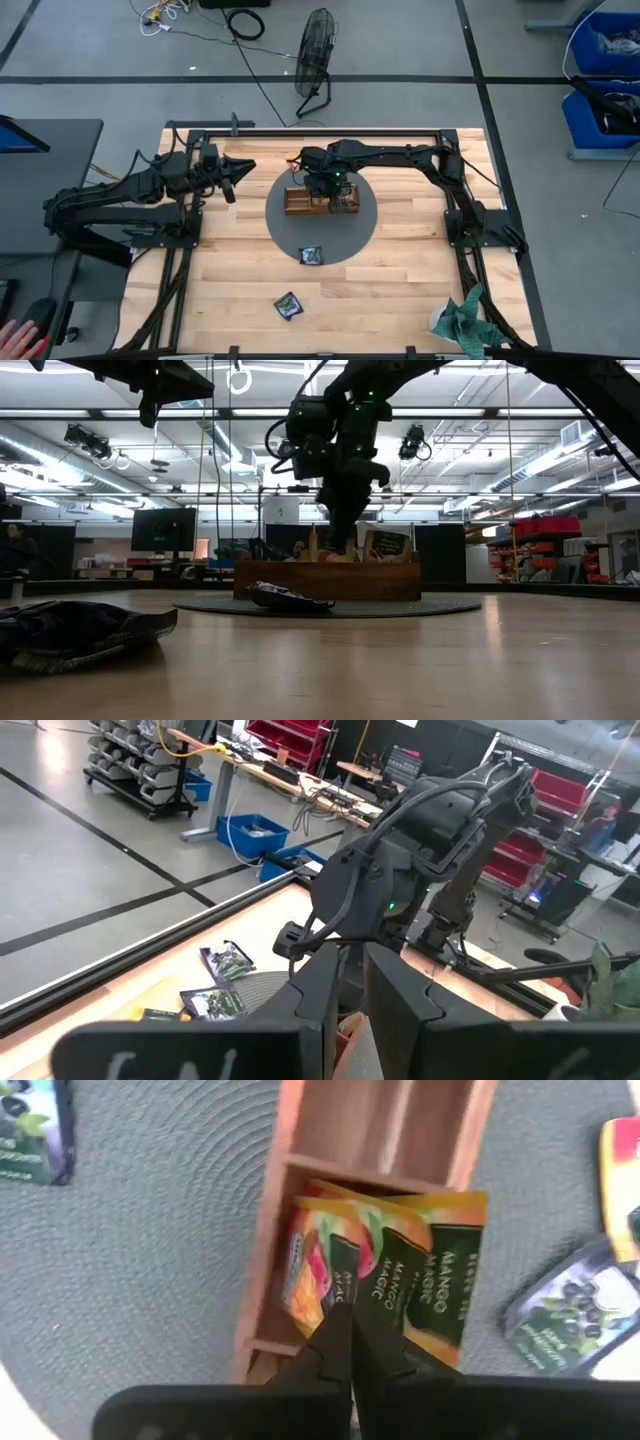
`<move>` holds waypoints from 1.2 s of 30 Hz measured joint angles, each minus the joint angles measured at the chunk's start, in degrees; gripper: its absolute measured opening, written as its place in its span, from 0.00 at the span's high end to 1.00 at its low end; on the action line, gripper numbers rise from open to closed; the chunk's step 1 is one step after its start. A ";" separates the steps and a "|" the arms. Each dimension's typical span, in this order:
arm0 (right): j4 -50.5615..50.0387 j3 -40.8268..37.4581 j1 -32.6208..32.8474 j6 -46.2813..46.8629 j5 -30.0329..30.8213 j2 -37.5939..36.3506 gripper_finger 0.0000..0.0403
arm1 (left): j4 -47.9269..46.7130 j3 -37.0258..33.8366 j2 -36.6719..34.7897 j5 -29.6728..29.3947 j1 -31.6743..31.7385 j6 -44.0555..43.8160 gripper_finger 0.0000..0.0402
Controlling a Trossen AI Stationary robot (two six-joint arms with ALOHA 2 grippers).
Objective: Pick & Place Tea
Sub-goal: Put the yellow tea bag into the middle section of the wooden organizer
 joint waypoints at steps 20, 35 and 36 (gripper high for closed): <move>1.98 0.00 0.02 4.32 3.12 -1.57 0.72 | -0.07 0.00 0.01 -0.13 0.02 0.04 0.86; 8.71 0.02 -0.39 12.25 -7.67 -7.98 0.75 | -0.14 0.00 0.00 -1.22 1.08 -1.95 0.86; 9.44 0.02 -0.39 12.25 -8.59 -8.59 0.80 | -0.17 0.00 0.00 -1.25 1.27 -1.91 0.86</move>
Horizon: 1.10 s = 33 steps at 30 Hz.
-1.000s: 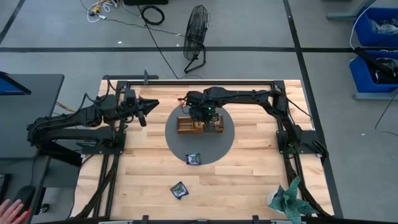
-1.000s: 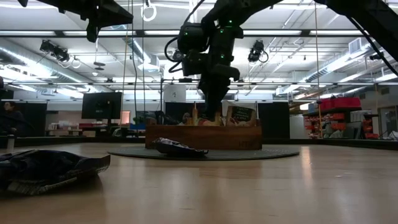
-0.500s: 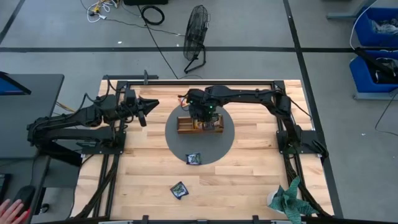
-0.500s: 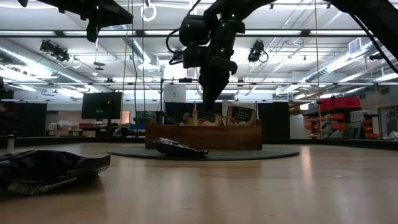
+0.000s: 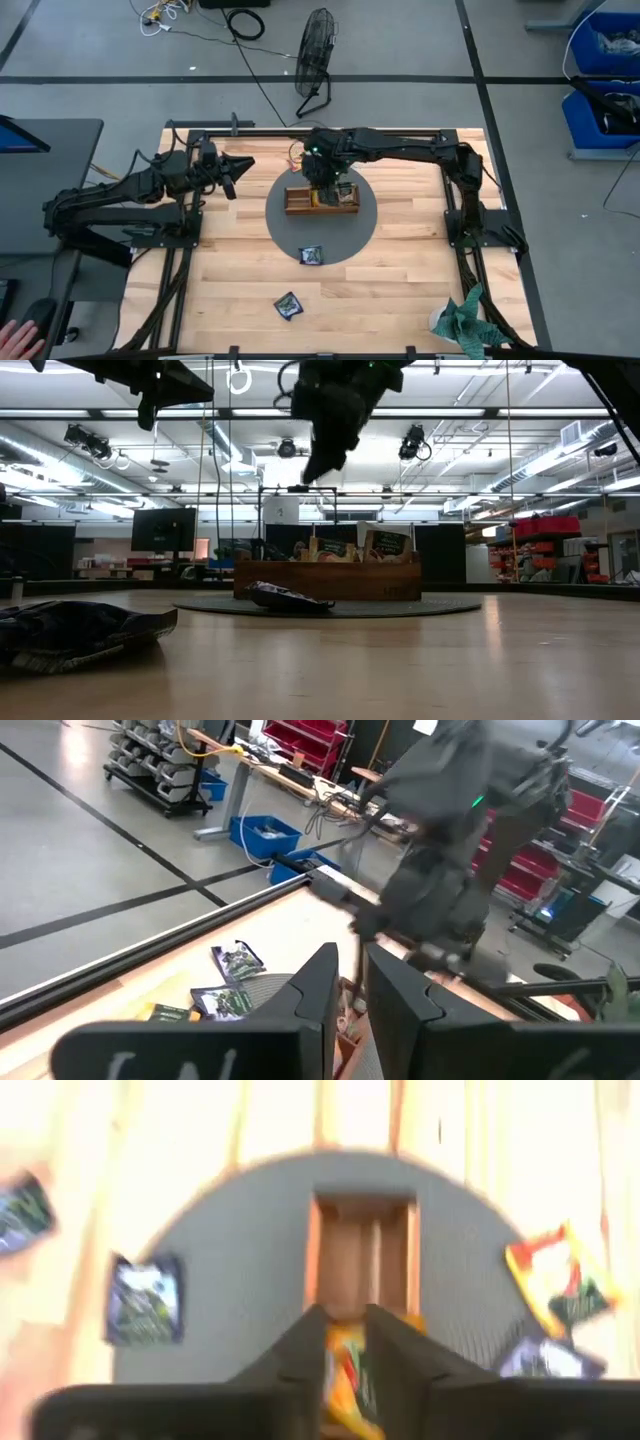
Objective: Pick & Place Tea
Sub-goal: Put the yellow tea bag into the middle section of the wooden organizer
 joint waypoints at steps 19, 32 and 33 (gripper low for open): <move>33.25 -24.01 0.09 13.08 -4.67 -23.13 1.00 | 0.23 0.00 1.96 -0.01 2.03 -0.04 0.86; 45.24 -45.08 0.09 22.73 5.89 -41.05 1.00 | 0.59 0.00 10.35 0.10 5.99 -8.81 0.86; 45.44 -45.98 0.09 23.20 6.68 -42.18 1.00 | 0.58 0.00 10.85 0.09 7.06 -11.57 0.86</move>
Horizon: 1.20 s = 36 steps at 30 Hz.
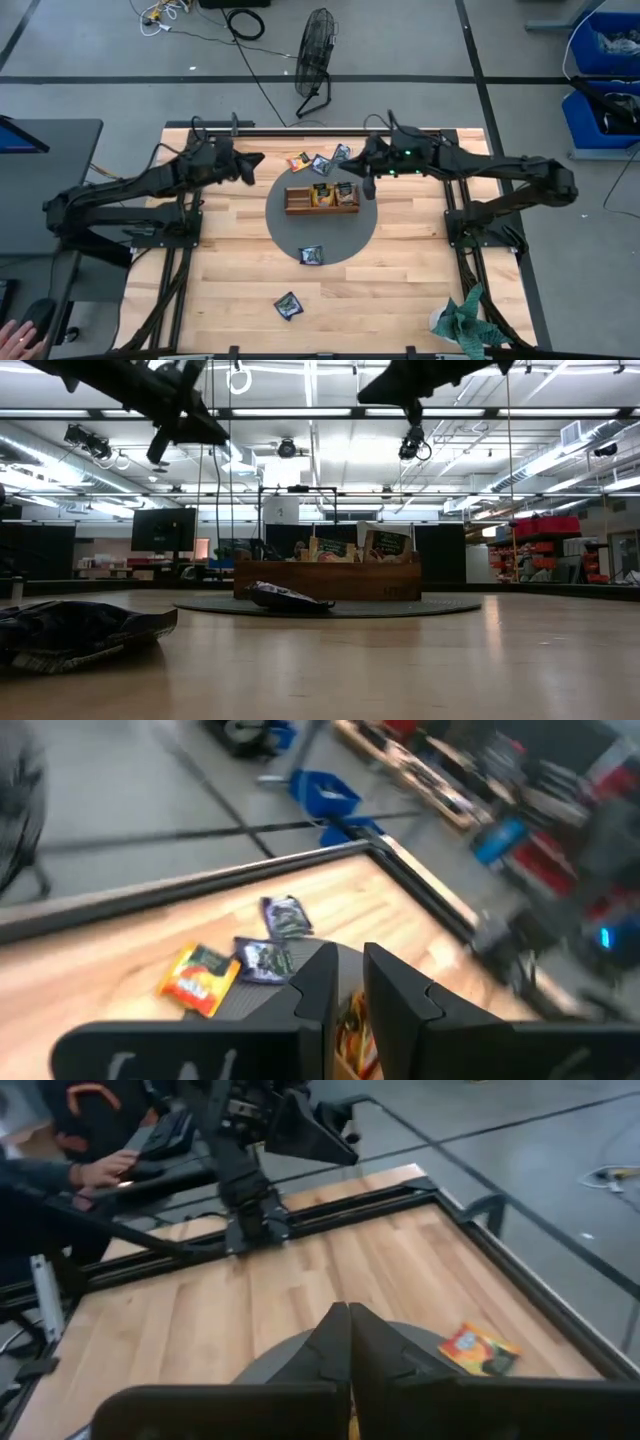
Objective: Pick & Place Tea
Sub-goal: Put the yellow tea bag into the middle section of the wooden organizer
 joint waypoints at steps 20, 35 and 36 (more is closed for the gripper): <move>-3.73 -4.70 0.00 2.05 2.75 -6.71 1.00 | 9.81 -0.01 18.32 25.79 23.26 -18.52 0.60; -5.78 -4.70 0.02 1.89 2.70 -6.67 1.00 | 20.95 0.30 39.70 36.27 30.31 -20.80 0.42; -5.78 -4.70 0.02 1.89 2.70 -6.67 1.00 | 20.87 0.86 41.06 36.40 30.85 -20.87 0.42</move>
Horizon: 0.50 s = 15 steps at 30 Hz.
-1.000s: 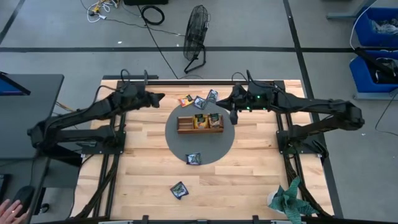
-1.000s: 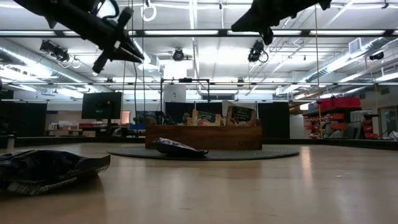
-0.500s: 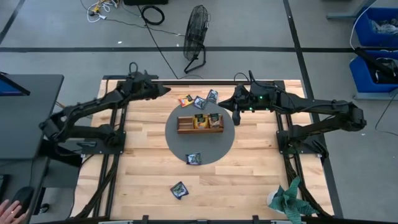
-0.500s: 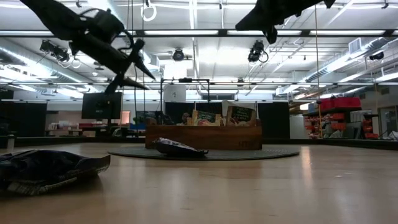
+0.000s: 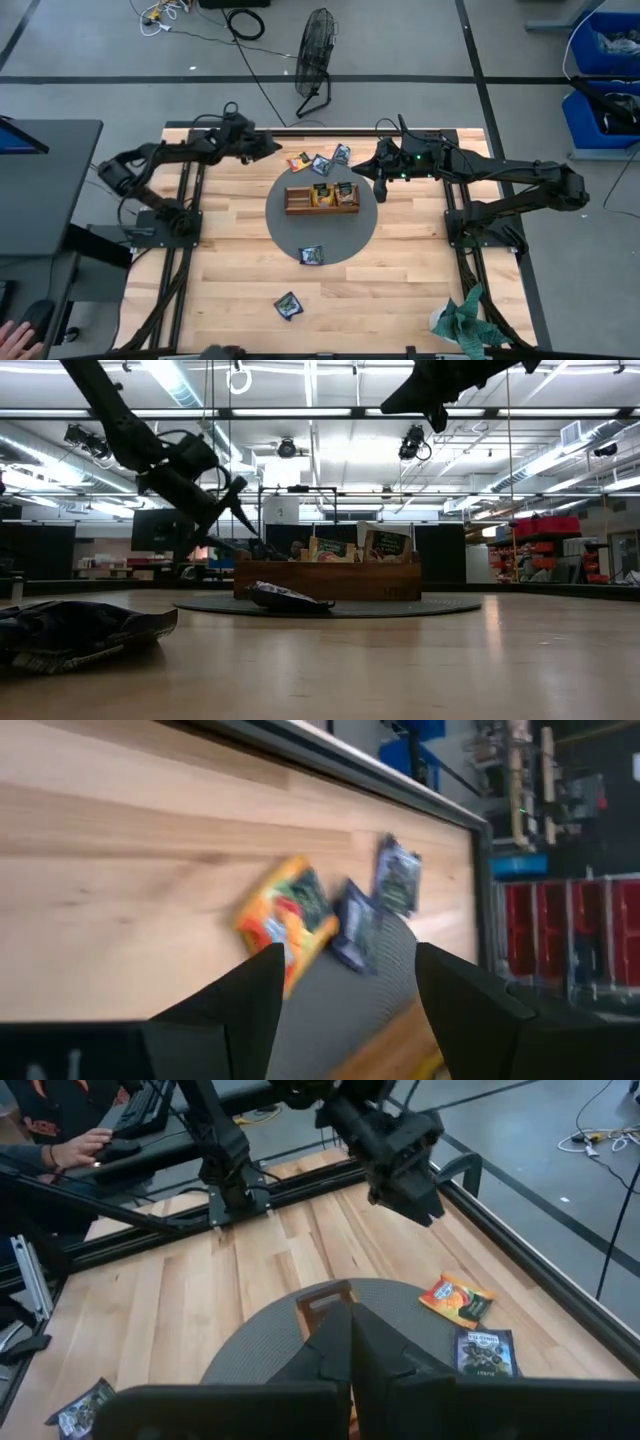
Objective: Pick & Place Tea
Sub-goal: Put the yellow tea bag into the middle section of the wooden organizer
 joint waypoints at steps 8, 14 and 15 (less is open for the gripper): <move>-0.59 0.00 0.00 -0.02 0.04 0.02 1.00 | -0.31 8.47 12.36 7.42 1.62 1.37 0.45; -2.22 0.00 0.00 0.06 -0.03 0.02 1.00 | -10.74 17.18 19.08 10.45 1.39 8.22 0.45; -2.54 0.00 0.00 0.07 -0.04 0.02 1.00 | -12.80 18.38 19.66 10.33 1.40 10.07 0.45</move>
